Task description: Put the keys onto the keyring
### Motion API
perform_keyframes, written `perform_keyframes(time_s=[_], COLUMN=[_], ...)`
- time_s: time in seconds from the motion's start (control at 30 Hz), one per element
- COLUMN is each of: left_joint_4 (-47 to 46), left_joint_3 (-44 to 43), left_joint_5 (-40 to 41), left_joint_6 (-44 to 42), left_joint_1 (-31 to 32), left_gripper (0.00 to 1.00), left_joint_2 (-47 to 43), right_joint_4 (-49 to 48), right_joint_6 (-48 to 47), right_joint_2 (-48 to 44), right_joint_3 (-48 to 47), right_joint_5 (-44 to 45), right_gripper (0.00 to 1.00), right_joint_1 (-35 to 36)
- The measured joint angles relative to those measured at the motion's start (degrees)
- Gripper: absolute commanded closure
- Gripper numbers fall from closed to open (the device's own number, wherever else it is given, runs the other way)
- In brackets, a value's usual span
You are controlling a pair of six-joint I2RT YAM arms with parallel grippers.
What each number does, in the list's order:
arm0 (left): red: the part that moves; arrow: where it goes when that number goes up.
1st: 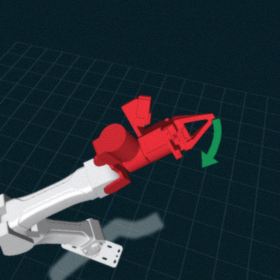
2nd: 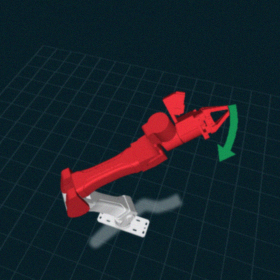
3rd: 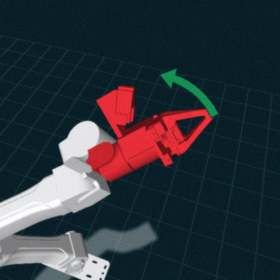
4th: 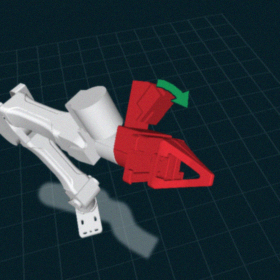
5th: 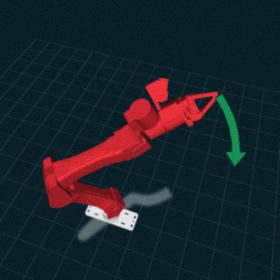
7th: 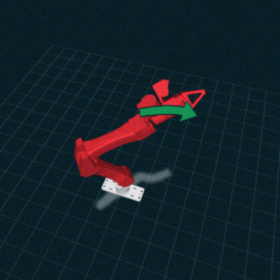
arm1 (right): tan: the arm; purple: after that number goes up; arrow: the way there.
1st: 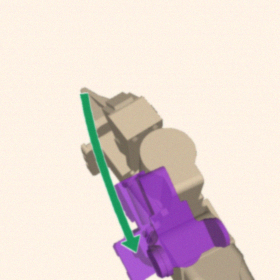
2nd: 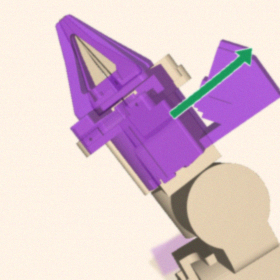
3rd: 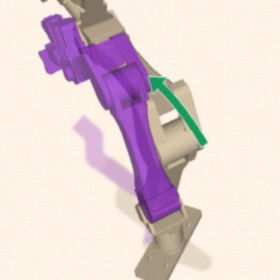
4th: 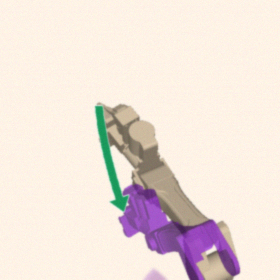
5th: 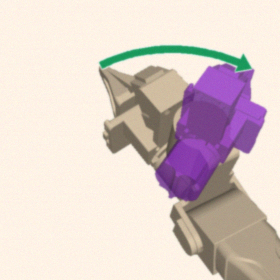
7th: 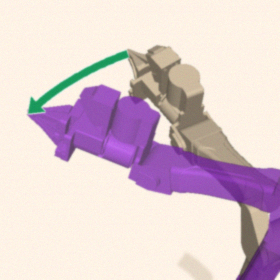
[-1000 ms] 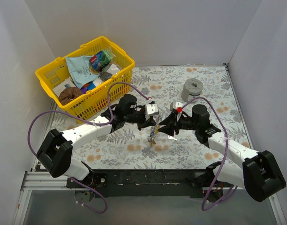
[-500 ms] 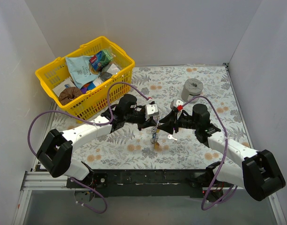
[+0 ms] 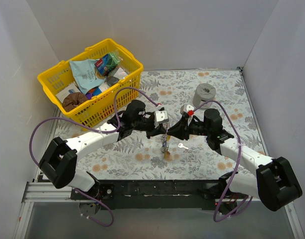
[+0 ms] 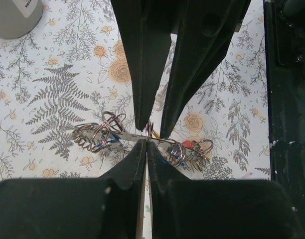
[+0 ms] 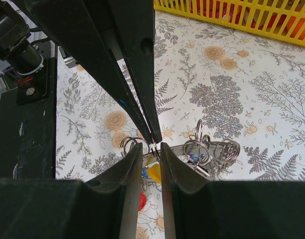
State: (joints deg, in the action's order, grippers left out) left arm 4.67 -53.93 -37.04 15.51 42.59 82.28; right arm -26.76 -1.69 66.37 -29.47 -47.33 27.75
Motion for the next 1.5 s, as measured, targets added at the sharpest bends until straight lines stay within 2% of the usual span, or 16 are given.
perform_keyframes(time_s=[0.13, 0.2, 0.23, 0.27, 0.53, 0.63, 0.73, 0.83, 0.97, 1.17, 1.5], left_joint_4=[-0.22, -0.31, -0.35, -0.39, -0.72, -0.79, -0.72, -0.35, 0.11, 0.44, -0.26], left_joint_3=[0.0, 0.0, 0.0, 0.0, 0.13, 0.13, 0.13, 0.11, -0.37, -3.04, -5.05], left_joint_5=[0.02, 0.02, 0.02, 0.0, 0.48, 0.87, 1.7, 2.1, 1.86, -0.42, -8.0], left_joint_6=[0.22, 0.42, 0.44, 0.59, 1.16, 1.01, 0.17, -0.85, -1.42, -1.77, -1.07], left_joint_1=[0.0, 0.0, 0.0, 0.0, -0.04, -0.04, -0.02, 0.0, -0.02, 0.0, 0.0], left_gripper=[1.0, 1.0, 1.0, 1.0, 0.99, 0.91, 0.73, 0.64, 0.64, 0.65, 0.76], left_joint_2=[0.0, 0.0, 0.0, 0.0, 0.0, 0.0, 0.0, 0.0, 0.0, 1.64, 7.28], right_joint_4=[0.04, 0.09, 0.09, 0.11, 3.67, 7.76, 14.29, 20.79, 29.64, 37.9, 40.44], right_joint_6=[-0.07, -0.07, -0.17, -0.2, -1.42, -3.32, -6.08, -8.98, -13.22, -16.44, -18.27], right_joint_2=[0.0, 0.02, 0.11, 0.24, 1.4, 1.4, 1.51, 1.77, 2.08, 1.86, -0.39], right_joint_3=[0.0, 0.0, 0.0, 0.0, -2.16, -4.02, -6.82, -9.6, -12.9, -13.07, -11.91], right_joint_5=[-0.04, -0.04, -0.11, -0.24, -0.79, -0.13, 1.18, 2.86, 5.14, 8.59, 9.55], right_gripper=[0.78, 0.85, 0.96, 0.99, 0.99, 0.99, 0.99, 0.99, 0.99, 0.99, 0.99], right_joint_1=[0.0, 0.0, -0.02, -0.04, -0.07, -0.04, 0.02, 0.0, 0.0, 0.0, 0.0])
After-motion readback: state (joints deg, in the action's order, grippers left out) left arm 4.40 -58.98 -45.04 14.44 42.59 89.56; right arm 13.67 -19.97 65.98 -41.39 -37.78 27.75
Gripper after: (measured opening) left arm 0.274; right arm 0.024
